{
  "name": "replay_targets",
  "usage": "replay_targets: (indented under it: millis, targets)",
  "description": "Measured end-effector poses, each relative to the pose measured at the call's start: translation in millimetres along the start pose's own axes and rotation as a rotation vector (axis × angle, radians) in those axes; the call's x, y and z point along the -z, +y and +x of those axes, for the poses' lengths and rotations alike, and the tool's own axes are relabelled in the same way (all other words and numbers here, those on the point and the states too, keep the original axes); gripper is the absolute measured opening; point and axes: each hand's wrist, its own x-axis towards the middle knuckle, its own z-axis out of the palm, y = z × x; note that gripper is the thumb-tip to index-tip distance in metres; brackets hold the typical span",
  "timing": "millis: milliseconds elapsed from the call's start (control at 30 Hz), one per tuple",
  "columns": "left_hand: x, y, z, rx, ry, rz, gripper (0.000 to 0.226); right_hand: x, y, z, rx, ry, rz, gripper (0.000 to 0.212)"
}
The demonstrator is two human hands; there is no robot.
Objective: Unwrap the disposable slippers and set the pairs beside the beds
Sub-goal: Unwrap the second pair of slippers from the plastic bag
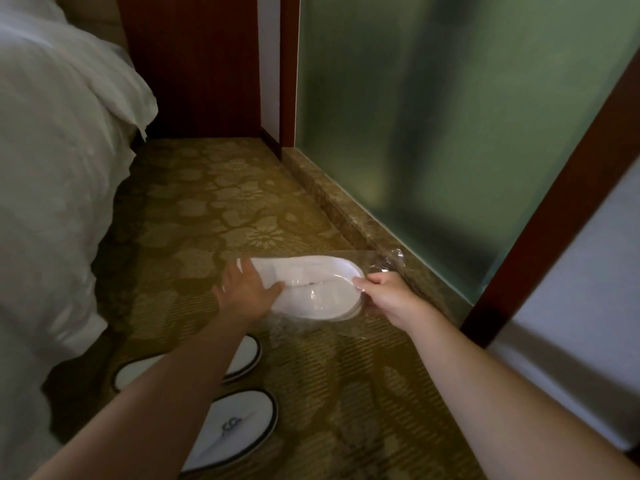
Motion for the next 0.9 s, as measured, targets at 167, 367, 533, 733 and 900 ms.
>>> replay_targets:
  millis: [167, 367, 533, 733, 900]
  targets:
    - [-2.4, -5.1, 11.3, 0.254, 0.03, -0.498, 0.104, 3.0, 5.4, 1.0, -0.06, 0.019, 0.299, 0.029]
    - [11.9, 11.6, -2.8, 0.402, -0.248, -1.122, 0.062, 4.4, 6.4, -0.8, -0.091, -0.069, 0.439, 0.028]
    - [17.2, 10.0, 6.0, 0.372, -0.079, -1.254, 0.027, 4.7, 2.3, -1.4, -0.128, -0.078, 0.518, 0.009]
    - [16.8, -2.1, 10.3, 0.454, 0.118, -1.255, 0.014, 8.3, 3.9, 4.3, -0.14, 0.007, 0.581, 0.036]
    - [23.9, 2.4, 6.5, 0.537, 0.207, -1.376, 0.01, 16.7, 10.3, 9.1, -0.148, 0.267, 0.528, 0.042]
